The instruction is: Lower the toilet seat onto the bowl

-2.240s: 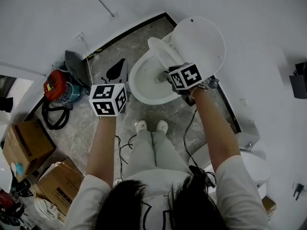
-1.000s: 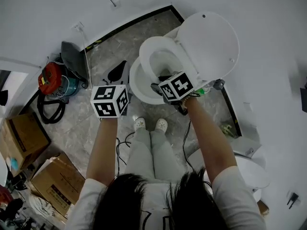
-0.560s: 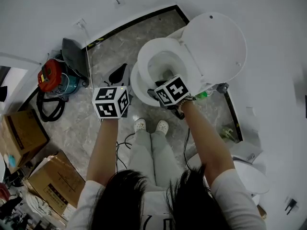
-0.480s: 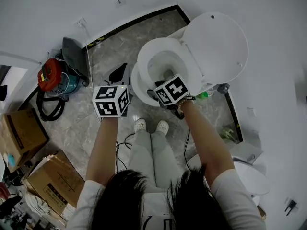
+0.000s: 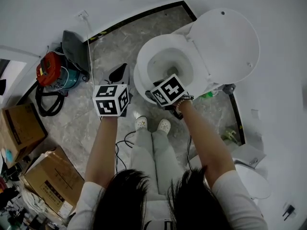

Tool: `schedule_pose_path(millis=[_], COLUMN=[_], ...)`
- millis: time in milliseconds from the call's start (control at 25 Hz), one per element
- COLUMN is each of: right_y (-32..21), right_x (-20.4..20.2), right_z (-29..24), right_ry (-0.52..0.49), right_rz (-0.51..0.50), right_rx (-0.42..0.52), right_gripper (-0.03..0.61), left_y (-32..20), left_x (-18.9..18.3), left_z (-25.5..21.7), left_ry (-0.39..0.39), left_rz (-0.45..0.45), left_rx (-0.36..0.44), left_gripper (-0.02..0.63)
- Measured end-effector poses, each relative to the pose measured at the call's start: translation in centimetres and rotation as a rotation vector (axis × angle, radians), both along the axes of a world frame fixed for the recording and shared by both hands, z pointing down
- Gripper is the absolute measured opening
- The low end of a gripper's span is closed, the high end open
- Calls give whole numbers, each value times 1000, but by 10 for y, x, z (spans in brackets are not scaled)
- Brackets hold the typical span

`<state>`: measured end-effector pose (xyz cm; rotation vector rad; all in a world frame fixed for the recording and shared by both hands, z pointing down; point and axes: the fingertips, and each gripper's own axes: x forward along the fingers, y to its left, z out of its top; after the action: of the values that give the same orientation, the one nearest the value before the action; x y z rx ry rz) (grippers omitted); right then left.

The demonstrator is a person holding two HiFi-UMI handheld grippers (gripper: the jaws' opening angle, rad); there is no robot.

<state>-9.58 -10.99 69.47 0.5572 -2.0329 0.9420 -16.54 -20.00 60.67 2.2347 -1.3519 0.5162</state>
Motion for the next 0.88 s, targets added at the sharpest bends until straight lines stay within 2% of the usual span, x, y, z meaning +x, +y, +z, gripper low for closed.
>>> schedule_pose_path(millis=[240, 480, 880], right_y=[4, 8, 13], right_x=[-13, -23, -36], right_z=[28, 59, 105], right_ry=[43, 112, 182], right_rz=[-36, -60, -94], right_rx=[2, 7, -12], right_gripper=[229, 229, 233], left_y=[0, -9, -15], left_x=[-15, -32, -54], left_z=[26, 32, 48], left_ry=[14, 27, 23], left_rz=[-46, -86, -106], left_rx=[-35, -32, -50], left_gripper=[9, 9, 9])
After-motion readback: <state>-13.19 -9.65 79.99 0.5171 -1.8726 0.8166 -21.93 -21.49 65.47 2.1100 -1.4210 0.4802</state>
